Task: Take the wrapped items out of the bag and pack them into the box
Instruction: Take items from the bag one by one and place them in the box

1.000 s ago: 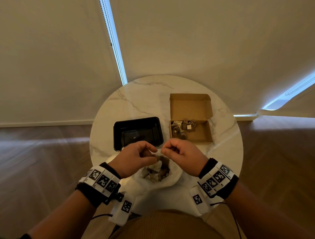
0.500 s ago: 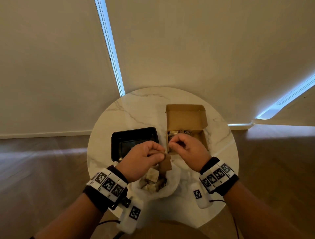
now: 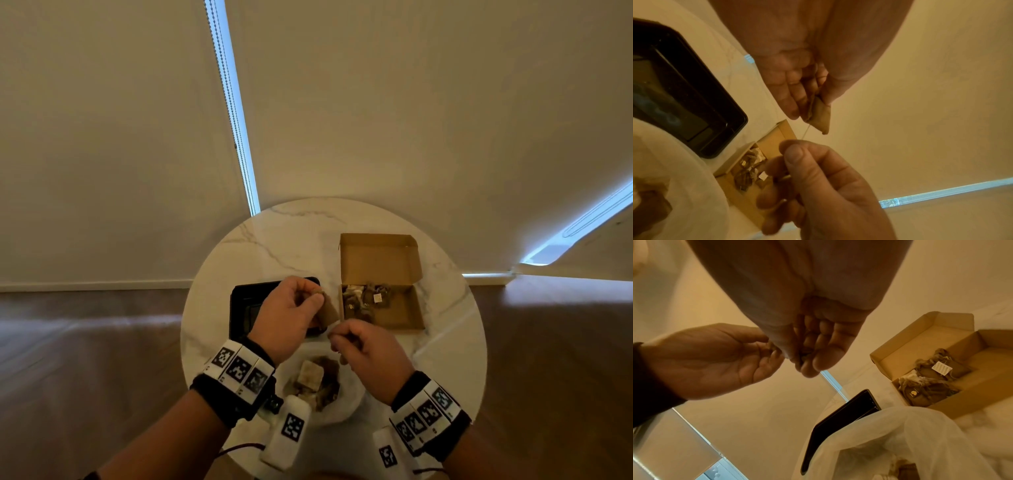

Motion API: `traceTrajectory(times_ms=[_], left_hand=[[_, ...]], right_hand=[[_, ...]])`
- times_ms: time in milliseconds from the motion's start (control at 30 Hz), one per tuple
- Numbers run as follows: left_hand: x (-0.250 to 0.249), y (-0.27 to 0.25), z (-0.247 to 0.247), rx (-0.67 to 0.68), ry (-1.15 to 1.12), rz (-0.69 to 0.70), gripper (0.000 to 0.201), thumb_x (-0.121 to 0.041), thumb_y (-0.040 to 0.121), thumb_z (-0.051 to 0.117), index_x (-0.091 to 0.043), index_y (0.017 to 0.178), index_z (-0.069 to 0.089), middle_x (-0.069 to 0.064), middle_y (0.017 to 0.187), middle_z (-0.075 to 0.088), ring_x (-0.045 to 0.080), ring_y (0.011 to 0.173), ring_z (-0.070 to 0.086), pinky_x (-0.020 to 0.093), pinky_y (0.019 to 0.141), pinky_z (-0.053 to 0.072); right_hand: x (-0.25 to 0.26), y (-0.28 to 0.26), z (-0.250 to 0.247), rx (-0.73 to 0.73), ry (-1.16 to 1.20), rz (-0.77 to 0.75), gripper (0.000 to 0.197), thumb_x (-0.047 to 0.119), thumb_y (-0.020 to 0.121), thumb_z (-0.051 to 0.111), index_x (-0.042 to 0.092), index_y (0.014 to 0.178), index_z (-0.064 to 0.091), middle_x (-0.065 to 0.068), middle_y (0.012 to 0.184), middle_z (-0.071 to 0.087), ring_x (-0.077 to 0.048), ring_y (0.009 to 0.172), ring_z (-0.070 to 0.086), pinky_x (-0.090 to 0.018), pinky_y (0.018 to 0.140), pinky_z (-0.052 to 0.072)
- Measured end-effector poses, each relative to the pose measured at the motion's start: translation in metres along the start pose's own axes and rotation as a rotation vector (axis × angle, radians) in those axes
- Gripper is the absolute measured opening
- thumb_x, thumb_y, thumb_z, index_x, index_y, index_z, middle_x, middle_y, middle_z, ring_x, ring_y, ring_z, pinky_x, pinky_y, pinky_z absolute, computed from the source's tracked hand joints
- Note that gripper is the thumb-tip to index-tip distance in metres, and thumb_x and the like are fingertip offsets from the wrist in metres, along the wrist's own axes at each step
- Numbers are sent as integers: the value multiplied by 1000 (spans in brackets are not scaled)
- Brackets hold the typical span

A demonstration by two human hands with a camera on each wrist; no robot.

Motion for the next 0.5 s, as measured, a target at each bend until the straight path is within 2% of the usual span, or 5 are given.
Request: traceTrajectory(times_ms=[100,200,267,367,500], left_hand=[[0,1,-5,-60,64,41,4,-18,97,69,-20,99,66,11,98,74,29,94,72,50,84,62],[2,1,-9,-109,99,51,5,-19,95,70,-21,98,66,9,94,72,28,90,71,51,81,62],[4,2,-10,-113,136,69,7,-21,94,72,-24,96,66,3,91,72,23,87,70,48,81,62],[3,0,-9,-74,301,146,12,-23,93,73,-32,94,64,-8,88,71,7,83,67,32,81,59],[0,-8,-5,14,371,200,16,-23,91,75,-33,98,64,-10,88,72,0,81,67,17,74,55]], right_hand=[[4,-6,-2,-6,17,12,10,29,99,62,31,102,72,14,88,71,-6,77,69,-20,66,56],[11,-10,-3,0,-35,-22,13,30,99,63,29,107,73,14,93,70,-4,81,69,-27,74,60],[17,-12,-5,3,-69,-65,15,29,100,61,29,110,73,16,96,68,-3,86,68,-29,79,59],[27,-13,-9,-17,-19,-116,18,24,101,60,27,114,72,15,99,69,-4,89,71,-29,79,61],[41,-8,-17,-48,248,-28,21,10,98,65,23,114,70,6,92,74,-9,84,75,-26,74,62]])
Point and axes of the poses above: each hand's wrist, its own y-axis towards the middle knuckle, its own z-axis out of the palm, x = y × z, the point moved 4 cm from there along y, towards the middle knuckle
